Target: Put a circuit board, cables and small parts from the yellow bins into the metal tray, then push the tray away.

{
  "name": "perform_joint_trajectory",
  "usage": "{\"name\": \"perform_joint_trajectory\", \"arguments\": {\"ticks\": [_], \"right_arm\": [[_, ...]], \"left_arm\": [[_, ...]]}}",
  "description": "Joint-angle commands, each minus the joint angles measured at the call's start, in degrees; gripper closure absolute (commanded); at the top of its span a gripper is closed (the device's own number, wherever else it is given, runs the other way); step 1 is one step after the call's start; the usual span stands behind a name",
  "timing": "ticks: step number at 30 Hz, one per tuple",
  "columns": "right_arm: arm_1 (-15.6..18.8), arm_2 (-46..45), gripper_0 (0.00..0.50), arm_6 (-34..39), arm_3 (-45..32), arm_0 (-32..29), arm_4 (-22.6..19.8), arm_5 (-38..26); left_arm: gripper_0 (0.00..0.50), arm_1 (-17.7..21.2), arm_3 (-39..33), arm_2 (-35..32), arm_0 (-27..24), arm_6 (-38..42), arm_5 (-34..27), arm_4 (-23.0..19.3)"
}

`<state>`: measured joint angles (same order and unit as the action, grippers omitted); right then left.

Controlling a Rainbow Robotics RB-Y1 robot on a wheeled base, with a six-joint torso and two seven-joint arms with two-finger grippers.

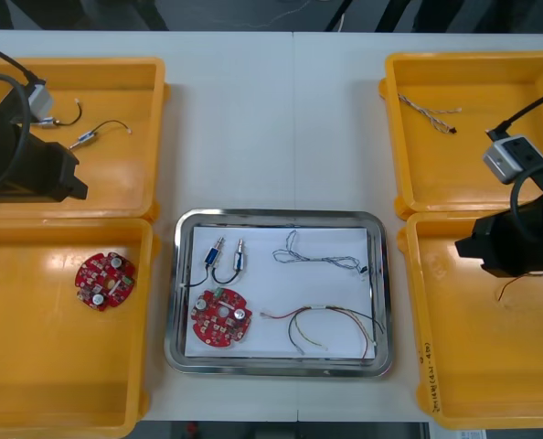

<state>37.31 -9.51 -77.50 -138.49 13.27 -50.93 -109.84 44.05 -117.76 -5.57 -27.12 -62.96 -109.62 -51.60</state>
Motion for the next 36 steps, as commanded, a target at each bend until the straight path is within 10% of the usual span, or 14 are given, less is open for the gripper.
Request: {"name": "perform_joint_trajectory", "arguments": {"ticks": [1, 27, 36], "right_arm": [[2.24, 9.51, 0.000, 1.74, -1.69, 7.39, 1.10, -0.16], [2.59, 42.73, 0.000, -1.78, -1.69, 23.47, 3.56, -0.16], [-3.30, 53.45, 0.000, -4.15, 3.14, 29.36, 8.48, -0.16]], "left_arm": [[0.000, 4.20, -4.14, -3.49, 4.18, -4.54, -0.38, -0.25], [0.000, 11.14, -7.48, -16.84, 17.98, -13.24, -0.38, -7.46], [0.000, 11.05, -7.48, -16.76, 18.07, -13.16, -0.38, -6.85]]}}
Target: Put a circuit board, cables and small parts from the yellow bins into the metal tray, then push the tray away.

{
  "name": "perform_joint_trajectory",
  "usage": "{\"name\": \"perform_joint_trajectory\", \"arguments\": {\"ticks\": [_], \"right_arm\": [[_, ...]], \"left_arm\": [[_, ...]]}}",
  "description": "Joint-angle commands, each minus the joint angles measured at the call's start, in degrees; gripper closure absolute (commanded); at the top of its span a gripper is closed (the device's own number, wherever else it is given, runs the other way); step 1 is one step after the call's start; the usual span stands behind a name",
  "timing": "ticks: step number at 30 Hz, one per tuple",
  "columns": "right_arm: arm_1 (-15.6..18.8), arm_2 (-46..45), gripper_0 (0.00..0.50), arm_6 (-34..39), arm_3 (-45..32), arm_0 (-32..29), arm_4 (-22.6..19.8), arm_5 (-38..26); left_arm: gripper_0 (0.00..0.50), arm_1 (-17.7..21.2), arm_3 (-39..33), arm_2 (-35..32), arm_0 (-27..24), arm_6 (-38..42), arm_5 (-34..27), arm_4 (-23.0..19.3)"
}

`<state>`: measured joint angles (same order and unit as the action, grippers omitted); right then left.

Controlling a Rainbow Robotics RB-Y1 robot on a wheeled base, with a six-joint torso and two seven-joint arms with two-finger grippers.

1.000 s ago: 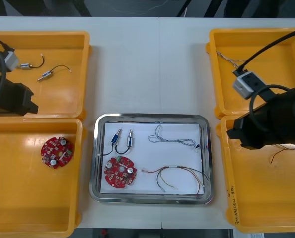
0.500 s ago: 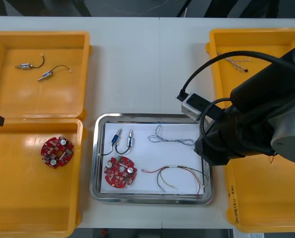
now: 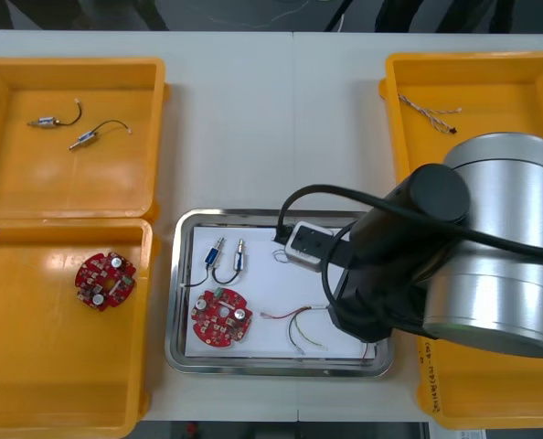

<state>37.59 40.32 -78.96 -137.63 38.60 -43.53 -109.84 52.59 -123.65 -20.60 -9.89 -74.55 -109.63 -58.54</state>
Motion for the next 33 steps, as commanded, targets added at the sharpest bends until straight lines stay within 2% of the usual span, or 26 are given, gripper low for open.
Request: {"name": "perform_joint_trajectory", "arguments": {"ticks": [1, 13, 22, 33], "right_arm": [[-4.45, 4.33, 0.000, -3.04, 3.33, 4.56, 1.08, -0.02], [-9.55, 8.90, 0.000, -14.47, 12.38, 8.07, 0.03, 4.11], [-10.43, 17.60, 0.000, -15.35, 15.46, 10.01, 0.82, 10.26], [-10.61, 27.35, 0.000, -15.08, 15.55, 10.98, 5.65, 13.34]], "left_arm": [[0.000, 2.52, -1.50, -1.72, 0.83, -1.57, -0.37, 0.18], [0.000, 2.52, -1.59, -1.63, 0.83, -1.39, -0.37, 0.27], [0.000, 2.52, -1.59, -1.63, 0.83, -1.39, -0.37, 0.27], [0.000, 2.52, -1.59, -1.63, 0.83, -1.39, -0.37, 0.27]]}}
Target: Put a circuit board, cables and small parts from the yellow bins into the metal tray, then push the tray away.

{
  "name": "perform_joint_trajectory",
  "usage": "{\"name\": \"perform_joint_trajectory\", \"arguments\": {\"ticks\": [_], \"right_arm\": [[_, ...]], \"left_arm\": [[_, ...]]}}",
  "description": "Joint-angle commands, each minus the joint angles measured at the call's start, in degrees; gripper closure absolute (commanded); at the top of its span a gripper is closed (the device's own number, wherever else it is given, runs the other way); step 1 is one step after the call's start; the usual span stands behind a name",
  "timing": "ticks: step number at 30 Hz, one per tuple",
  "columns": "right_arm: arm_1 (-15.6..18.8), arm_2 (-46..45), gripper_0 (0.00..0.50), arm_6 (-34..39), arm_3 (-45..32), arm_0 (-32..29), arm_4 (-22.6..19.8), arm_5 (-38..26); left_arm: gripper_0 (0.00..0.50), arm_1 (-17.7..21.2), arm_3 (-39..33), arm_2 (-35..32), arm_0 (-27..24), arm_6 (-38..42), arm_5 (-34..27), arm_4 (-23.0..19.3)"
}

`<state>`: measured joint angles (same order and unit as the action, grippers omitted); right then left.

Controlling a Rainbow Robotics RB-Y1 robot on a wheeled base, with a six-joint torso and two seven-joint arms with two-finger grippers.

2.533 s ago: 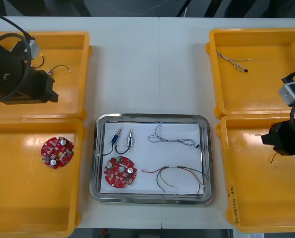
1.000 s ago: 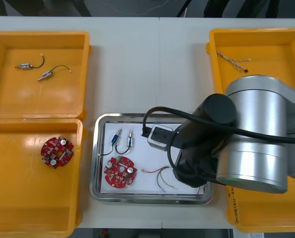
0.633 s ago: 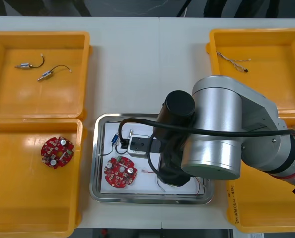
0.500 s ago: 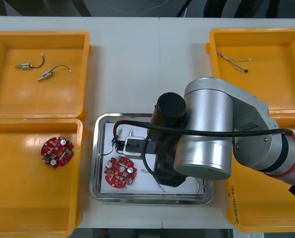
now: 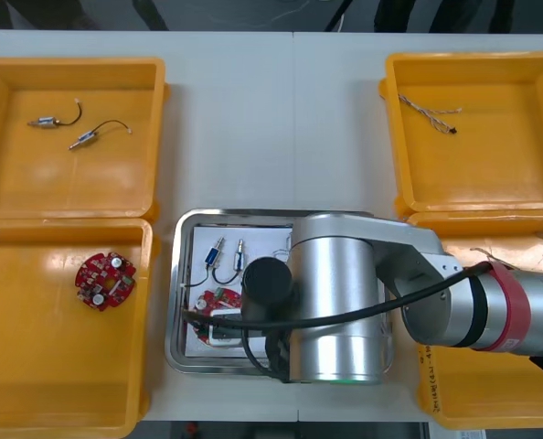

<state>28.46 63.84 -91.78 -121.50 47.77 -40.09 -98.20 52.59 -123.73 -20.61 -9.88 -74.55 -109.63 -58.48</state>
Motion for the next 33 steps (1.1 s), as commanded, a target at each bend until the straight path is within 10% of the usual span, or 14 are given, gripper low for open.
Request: {"name": "perform_joint_trajectory", "arguments": {"ticks": [1, 33], "right_arm": [[-1.57, 4.28, 0.000, -2.18, -0.58, 1.80, 2.65, 1.96], [-6.58, 10.16, 0.000, 0.55, 6.28, -1.36, 9.33, 4.15]], "left_arm": [[0.000, 2.52, -1.51, -1.63, 0.83, -1.39, -0.37, 0.21], [0.000, 2.52, -1.51, -1.63, 0.83, -1.39, -0.37, 0.21]]}}
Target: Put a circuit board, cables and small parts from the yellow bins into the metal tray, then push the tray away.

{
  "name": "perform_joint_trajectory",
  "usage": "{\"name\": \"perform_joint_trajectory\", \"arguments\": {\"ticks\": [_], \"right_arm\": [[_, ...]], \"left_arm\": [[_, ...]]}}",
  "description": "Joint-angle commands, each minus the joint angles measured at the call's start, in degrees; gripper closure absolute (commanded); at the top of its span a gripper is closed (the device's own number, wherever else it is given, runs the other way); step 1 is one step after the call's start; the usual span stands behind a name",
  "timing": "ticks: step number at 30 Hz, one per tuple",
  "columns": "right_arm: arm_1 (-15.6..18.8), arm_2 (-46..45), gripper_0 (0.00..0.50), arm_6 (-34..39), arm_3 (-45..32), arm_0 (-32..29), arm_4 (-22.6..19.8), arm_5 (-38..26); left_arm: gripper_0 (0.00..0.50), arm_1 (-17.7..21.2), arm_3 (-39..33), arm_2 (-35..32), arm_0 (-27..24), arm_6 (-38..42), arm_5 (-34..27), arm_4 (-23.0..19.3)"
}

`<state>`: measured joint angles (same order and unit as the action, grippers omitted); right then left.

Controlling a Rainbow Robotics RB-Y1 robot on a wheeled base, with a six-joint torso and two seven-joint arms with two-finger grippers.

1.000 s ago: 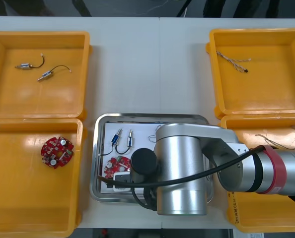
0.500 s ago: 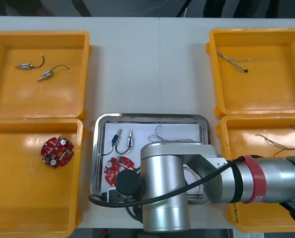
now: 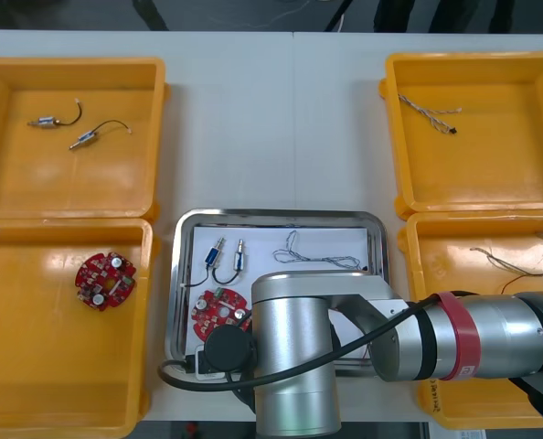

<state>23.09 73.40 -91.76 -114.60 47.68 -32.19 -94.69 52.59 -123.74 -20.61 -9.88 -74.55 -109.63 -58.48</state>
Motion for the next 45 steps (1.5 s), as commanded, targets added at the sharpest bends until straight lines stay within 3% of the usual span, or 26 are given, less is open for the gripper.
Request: {"name": "perform_joint_trajectory", "arguments": {"ticks": [1, 14, 37, 45], "right_arm": [[-1.21, 0.60, 0.000, 0.53, -0.63, -1.72, 1.95, 0.74], [-1.21, 0.60, 0.000, 0.97, -0.63, -4.53, 4.94, 0.65], [-1.21, -3.18, 0.000, 0.35, -1.86, -3.04, 5.47, -0.06], [-1.21, -9.33, 0.000, -0.61, -3.79, -0.93, -0.51, -4.01]], "left_arm": [[0.000, 2.52, -1.50, -1.63, 0.83, -1.39, -0.37, 0.21], [0.000, 2.52, -1.50, -1.63, 0.83, -1.39, -0.37, 0.21], [0.000, 2.52, -1.50, -1.63, 0.83, -1.39, -0.37, 0.21], [0.000, 2.52, -1.50, -1.63, 0.83, -1.39, -0.37, 0.21]]}}
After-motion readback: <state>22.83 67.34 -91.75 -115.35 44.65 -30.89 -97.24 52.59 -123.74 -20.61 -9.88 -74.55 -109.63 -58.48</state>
